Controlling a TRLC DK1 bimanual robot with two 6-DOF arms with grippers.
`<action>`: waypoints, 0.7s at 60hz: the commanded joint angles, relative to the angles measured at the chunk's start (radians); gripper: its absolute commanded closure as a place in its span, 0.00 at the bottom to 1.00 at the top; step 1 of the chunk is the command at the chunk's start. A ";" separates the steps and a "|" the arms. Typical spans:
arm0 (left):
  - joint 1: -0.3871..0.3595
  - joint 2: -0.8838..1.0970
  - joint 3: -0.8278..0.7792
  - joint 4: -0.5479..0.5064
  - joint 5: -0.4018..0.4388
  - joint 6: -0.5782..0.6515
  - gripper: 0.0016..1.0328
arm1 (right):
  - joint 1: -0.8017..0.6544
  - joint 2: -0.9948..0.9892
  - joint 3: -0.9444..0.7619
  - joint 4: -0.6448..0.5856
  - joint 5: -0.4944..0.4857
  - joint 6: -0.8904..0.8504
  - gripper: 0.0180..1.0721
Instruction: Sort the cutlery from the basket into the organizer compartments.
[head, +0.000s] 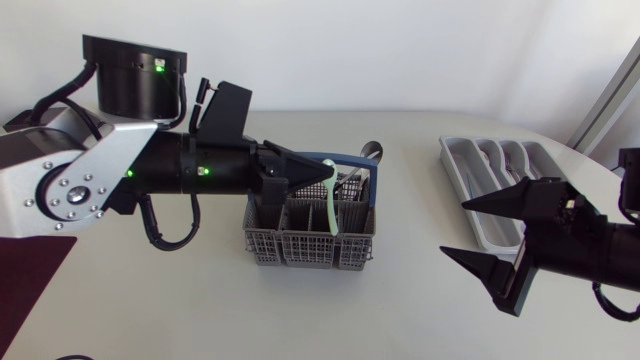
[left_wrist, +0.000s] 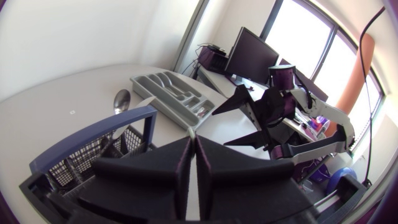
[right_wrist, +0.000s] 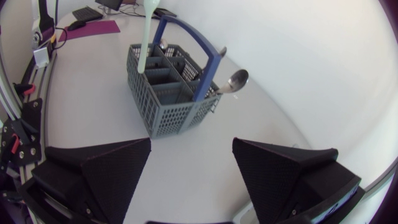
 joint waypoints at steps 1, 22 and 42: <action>0.006 -0.002 0.040 -0.011 0.057 -0.059 0.96 | 0.073 -0.001 0.044 -0.018 -0.012 0.097 0.10; -0.075 0.067 0.080 -0.028 0.195 -0.047 0.96 | 0.279 0.049 0.089 -0.018 -0.074 0.214 0.19; -0.126 0.101 0.093 -0.035 0.230 -0.019 0.96 | 0.354 0.090 0.094 0.002 -0.144 0.258 0.47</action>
